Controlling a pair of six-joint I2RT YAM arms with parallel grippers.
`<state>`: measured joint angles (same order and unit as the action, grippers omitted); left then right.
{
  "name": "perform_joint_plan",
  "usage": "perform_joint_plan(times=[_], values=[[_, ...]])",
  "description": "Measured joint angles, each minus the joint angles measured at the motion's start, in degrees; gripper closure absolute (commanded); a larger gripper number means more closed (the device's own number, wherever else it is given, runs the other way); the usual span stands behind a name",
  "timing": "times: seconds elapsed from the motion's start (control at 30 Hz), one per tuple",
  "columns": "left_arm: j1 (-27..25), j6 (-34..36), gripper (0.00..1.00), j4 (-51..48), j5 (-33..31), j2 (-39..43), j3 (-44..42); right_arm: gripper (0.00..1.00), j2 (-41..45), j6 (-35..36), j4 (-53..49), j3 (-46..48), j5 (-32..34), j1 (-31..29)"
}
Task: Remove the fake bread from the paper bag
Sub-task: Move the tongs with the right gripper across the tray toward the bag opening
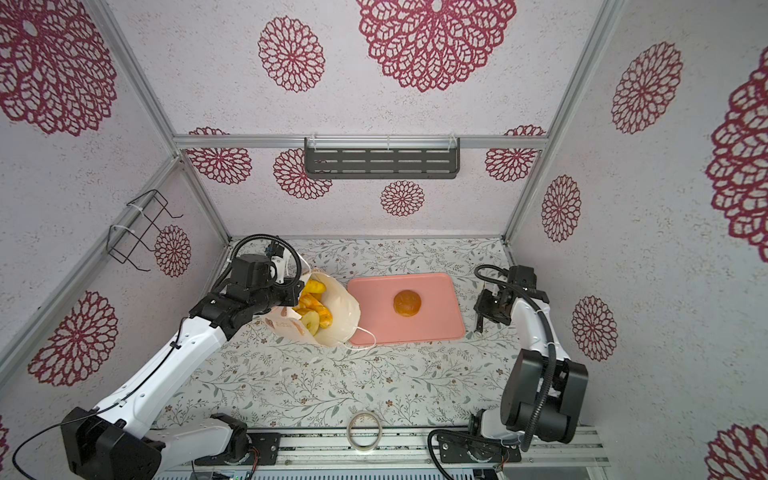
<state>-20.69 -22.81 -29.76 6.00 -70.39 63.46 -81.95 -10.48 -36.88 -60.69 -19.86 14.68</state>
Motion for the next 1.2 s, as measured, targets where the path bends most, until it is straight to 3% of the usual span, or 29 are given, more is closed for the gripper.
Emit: perform_joint_plan(times=[0.3, 0.6, 0.93, 1.03, 1.2], values=[[0.0, -0.4, 1.00, 0.3, 0.8, 0.0, 0.0, 0.68, 0.1, -0.9, -8.1, -2.3, -6.0, 0.0], [0.0, 0.0, 1.00, 0.3, 0.7, 0.0, 0.0, 0.54, 4.0, -3.4, -11.5, -5.9, -9.8, -0.6], [0.0, 1.7, 1.00, 0.2, 0.4, -0.1, 0.1, 0.52, 9.5, -7.3, -13.5, -5.7, -12.8, -3.1], [0.0, 3.1, 1.00, 0.1, 0.0, -0.1, 0.4, 0.53, 9.8, -8.3, -14.5, -7.3, -13.3, -5.5], [0.0, 6.3, 1.00, -0.9, 0.0, -0.1, 0.9, 0.56, 11.3, -11.6, -15.3, -11.7, -14.0, -15.2]])
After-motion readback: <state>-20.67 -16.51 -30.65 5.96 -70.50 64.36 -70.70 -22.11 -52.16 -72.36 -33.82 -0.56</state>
